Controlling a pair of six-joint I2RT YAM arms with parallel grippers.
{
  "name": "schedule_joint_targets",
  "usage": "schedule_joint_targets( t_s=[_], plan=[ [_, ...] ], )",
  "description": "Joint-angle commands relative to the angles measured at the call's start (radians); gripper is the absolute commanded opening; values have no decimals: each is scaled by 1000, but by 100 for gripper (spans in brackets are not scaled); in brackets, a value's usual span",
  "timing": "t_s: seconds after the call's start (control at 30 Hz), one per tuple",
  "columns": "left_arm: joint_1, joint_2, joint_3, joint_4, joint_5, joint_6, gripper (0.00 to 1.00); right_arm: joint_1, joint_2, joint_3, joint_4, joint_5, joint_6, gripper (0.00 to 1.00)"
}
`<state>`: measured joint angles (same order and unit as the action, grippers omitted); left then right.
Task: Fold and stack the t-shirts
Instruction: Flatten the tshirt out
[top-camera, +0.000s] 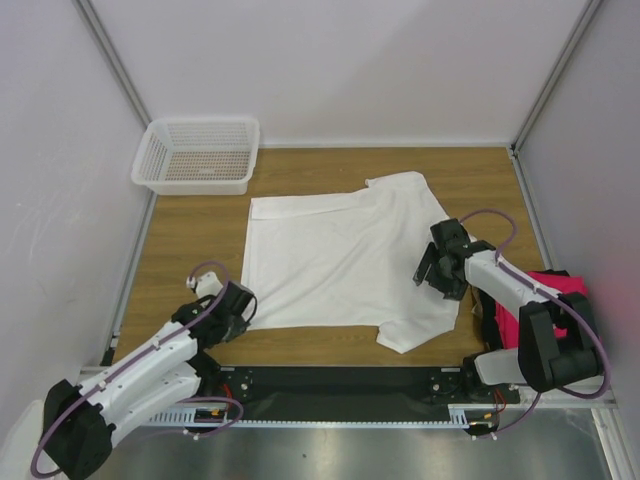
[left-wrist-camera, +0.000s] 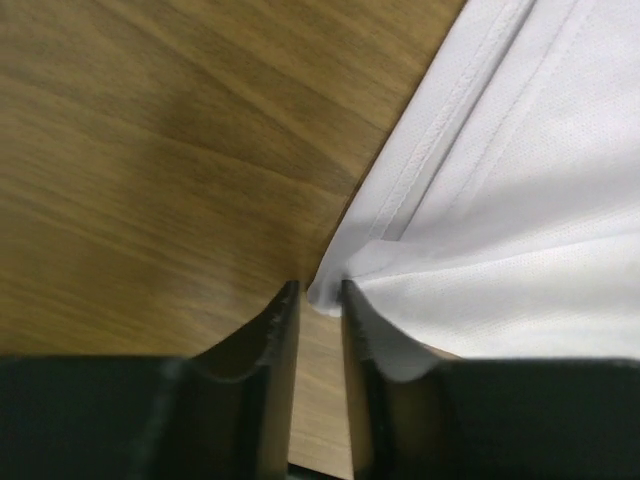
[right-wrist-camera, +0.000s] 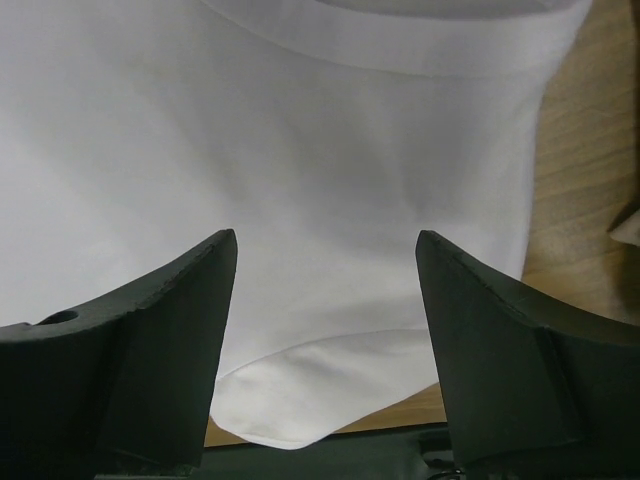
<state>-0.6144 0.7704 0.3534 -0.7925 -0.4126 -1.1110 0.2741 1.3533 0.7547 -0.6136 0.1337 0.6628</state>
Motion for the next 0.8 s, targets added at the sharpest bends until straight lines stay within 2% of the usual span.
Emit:
schedule_joint_targets(
  t_s=[0.0,0.07,0.1,0.17,0.3,0.37,0.53,0.57,0.67,0.77],
  plan=[
    [-7,38,84,-66,-34,-23,31,5,-55,-44,-6,37,53,77],
    [-8,40,140,-83,-64,-10,42,5,-80,-71,-6,38,61,75],
    [-8,37,162,-103,-77,-6,52,5,-100,-80,-8,41,66,74],
    [-8,24,226,-117,-123,13,60,5,-118,-126,8,29,84,73],
    [-8,10,311,-65,-221,65,68,5,-164,-225,74,-5,156,71],
    [-7,35,349,31,-268,115,73,7,-190,-276,89,-8,190,68],
    [14,142,375,269,-304,243,78,8,-285,-334,37,24,222,60],
    [45,164,374,356,-290,258,78,10,-327,-341,37,18,210,56],
    [122,259,369,500,-171,306,78,14,-432,-351,-6,9,230,56],
    [168,332,386,541,-129,304,79,16,-502,-364,-38,-14,253,56]
  ],
)
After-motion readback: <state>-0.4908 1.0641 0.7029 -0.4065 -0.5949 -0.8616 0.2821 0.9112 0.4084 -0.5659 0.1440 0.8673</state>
